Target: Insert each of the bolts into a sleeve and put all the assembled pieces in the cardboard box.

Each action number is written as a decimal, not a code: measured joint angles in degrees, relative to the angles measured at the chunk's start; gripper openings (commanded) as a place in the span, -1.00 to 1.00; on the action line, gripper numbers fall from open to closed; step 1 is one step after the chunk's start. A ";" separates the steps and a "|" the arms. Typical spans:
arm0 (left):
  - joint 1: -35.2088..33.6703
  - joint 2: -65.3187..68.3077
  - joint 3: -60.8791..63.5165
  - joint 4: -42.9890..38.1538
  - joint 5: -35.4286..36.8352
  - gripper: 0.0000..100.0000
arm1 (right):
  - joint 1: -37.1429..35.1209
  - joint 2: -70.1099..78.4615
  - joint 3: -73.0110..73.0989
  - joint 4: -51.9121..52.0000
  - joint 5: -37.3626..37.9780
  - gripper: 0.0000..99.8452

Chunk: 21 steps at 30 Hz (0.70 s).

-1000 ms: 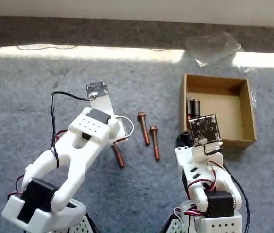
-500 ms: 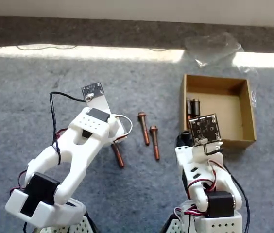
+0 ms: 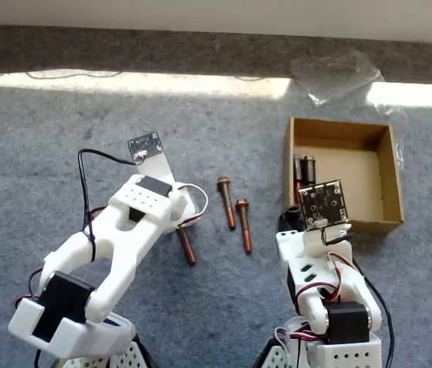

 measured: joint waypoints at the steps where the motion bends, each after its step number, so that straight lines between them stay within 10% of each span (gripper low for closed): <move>1: 0.00 0.00 0.00 -0.35 0.00 -0.69 | 0.00 0.00 0.00 0.00 0.00 -0.99; 21: 0.18 6.68 -0.35 -4.66 0.00 -0.95 | 0.00 0.00 0.00 0.00 0.00 -0.99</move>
